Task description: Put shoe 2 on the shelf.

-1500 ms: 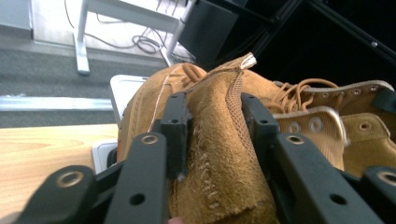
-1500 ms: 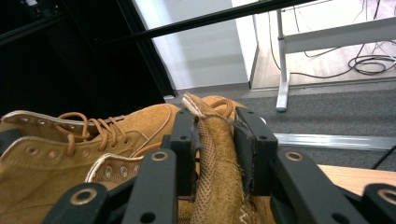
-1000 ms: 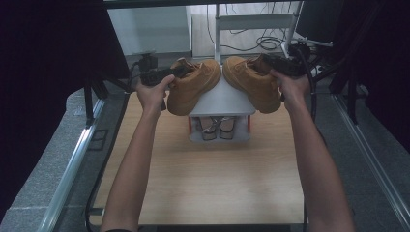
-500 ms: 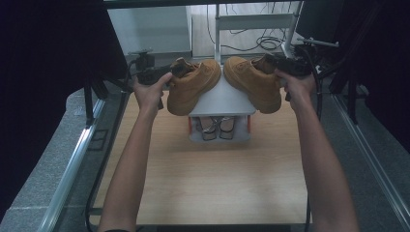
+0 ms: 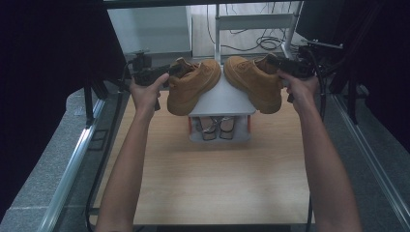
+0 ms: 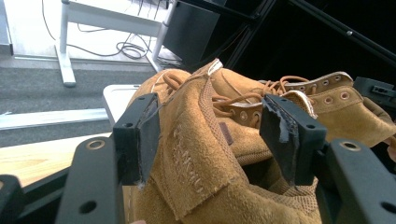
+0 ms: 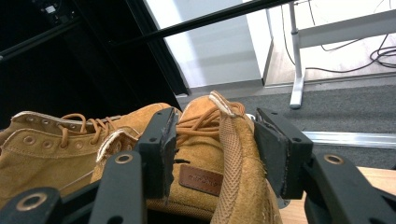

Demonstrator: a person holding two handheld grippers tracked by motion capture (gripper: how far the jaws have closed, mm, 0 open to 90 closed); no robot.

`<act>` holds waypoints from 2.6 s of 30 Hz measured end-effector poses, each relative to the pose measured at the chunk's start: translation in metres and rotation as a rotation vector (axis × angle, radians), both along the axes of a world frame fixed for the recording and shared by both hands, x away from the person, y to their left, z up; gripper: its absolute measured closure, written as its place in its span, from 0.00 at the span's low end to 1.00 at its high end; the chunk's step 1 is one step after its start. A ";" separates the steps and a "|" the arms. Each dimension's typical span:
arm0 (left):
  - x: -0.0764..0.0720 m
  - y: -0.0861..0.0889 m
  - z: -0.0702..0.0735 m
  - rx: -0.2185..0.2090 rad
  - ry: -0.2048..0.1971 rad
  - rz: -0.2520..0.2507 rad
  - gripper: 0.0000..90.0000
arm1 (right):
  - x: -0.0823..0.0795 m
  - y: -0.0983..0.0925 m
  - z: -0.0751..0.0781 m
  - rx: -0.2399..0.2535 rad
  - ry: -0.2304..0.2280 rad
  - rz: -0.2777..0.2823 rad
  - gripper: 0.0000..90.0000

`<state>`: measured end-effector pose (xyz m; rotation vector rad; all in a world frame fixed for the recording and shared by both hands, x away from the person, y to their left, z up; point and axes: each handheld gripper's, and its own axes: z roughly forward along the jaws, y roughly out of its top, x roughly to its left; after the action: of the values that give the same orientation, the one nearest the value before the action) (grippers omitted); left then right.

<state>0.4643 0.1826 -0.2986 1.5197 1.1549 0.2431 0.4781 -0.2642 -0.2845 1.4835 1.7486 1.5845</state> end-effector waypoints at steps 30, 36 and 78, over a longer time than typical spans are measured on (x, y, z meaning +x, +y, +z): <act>-0.019 0.015 -0.003 -0.014 -0.024 -0.066 0.53 | -0.015 -0.022 -0.009 -0.007 0.041 0.073 0.66; -0.018 0.014 -0.004 -0.020 -0.024 -0.065 0.54 | -0.015 0.003 0.003 -0.105 0.034 0.065 0.80; -0.034 0.029 0.006 0.040 -0.070 -0.040 0.50 | -0.042 -0.014 0.009 -0.091 -0.048 0.081 0.63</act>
<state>0.4301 0.2114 -0.2925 1.5564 1.0692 0.2915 0.4366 -0.2785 -0.2757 1.3376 1.8494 1.5446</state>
